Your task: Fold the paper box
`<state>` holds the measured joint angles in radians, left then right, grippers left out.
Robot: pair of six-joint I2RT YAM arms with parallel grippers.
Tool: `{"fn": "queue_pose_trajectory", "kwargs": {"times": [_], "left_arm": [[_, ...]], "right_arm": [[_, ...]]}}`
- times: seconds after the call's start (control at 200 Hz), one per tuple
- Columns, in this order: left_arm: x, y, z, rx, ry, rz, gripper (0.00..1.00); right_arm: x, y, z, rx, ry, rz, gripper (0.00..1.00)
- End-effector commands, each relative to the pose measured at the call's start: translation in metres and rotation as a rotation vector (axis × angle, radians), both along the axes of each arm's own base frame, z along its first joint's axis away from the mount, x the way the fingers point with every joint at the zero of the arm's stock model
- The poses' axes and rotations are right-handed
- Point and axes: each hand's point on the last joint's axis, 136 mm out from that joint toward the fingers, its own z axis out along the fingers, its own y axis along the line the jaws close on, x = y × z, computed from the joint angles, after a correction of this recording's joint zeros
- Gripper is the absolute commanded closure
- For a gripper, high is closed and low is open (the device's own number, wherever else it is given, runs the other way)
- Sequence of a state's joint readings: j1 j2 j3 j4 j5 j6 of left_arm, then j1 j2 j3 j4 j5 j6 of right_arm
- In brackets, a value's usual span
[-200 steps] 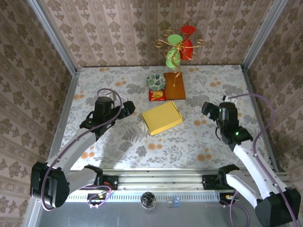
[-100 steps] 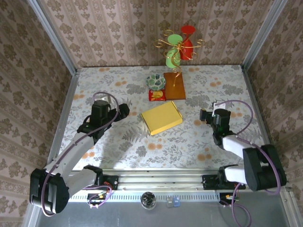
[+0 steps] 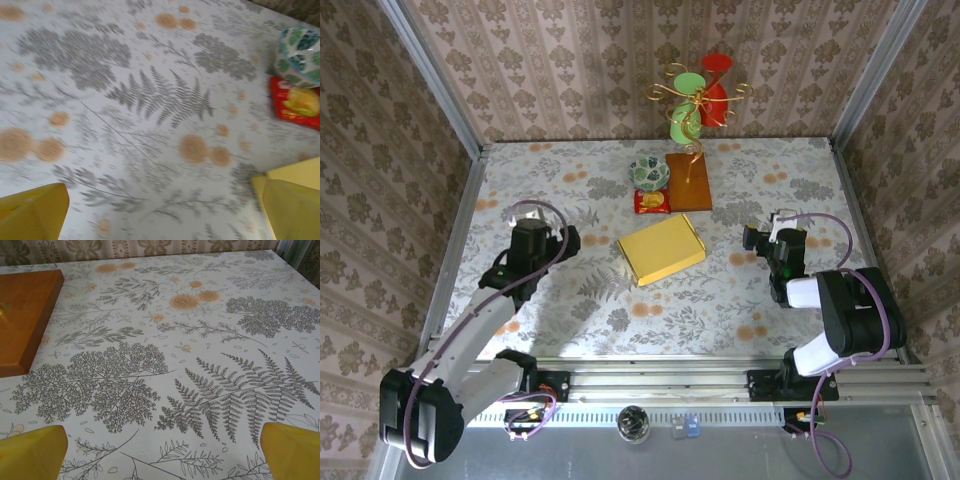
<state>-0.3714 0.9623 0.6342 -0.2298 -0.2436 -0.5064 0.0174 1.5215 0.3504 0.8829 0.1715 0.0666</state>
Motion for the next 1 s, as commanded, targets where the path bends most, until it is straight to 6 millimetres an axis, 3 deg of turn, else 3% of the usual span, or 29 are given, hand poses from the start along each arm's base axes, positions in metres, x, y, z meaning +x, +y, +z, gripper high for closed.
{"fn": "queue_pose_trajectory", "kwargs": {"times": [0.0, 0.1, 0.195, 0.31, 0.445, 0.55, 0.77, 0.88, 0.995], "left_arm": [[0.007, 0.036, 0.015, 0.297, -0.124, 0.039, 0.0], [0.02, 0.042, 0.007, 0.467, -0.25, -0.03, 0.0], [0.028, 0.053, -0.011, 0.439, -0.337, -0.009, 0.0], [0.041, 0.062, -0.04, 0.406, -0.284, 0.012, 0.0], [0.068, 0.058, -0.036, 0.421, -0.303, -0.023, 0.0], [0.082, 0.053, -0.047, 0.424, -0.228, -0.084, 0.0], [0.075, 0.05, -0.04, 0.454, -0.34, -0.124, 0.0], [0.063, 0.067, -0.052, 0.424, -0.456, -0.038, 0.0], [0.065, 0.06, -0.056, 0.43, -0.45, -0.087, 0.0]], "right_arm": [[0.011, 0.0, 0.014, -0.003, -0.039, -0.013, 0.0], [0.01, 0.001, 0.013, -0.007, -0.034, -0.014, 0.0], [0.011, 0.001, 0.013, -0.008, -0.035, -0.012, 0.0], [0.011, 0.001, 0.014, -0.009, -0.035, -0.011, 0.0], [0.011, 0.001, 0.014, -0.011, -0.035, -0.011, 0.0], [0.011, 0.002, 0.013, -0.011, -0.034, -0.009, 0.0], [0.011, 0.002, 0.014, -0.011, -0.035, -0.01, 0.0], [0.011, 0.002, 0.014, -0.011, -0.035, -0.01, 0.0], [0.011, 0.002, 0.013, -0.011, -0.034, -0.011, 0.0]]}}
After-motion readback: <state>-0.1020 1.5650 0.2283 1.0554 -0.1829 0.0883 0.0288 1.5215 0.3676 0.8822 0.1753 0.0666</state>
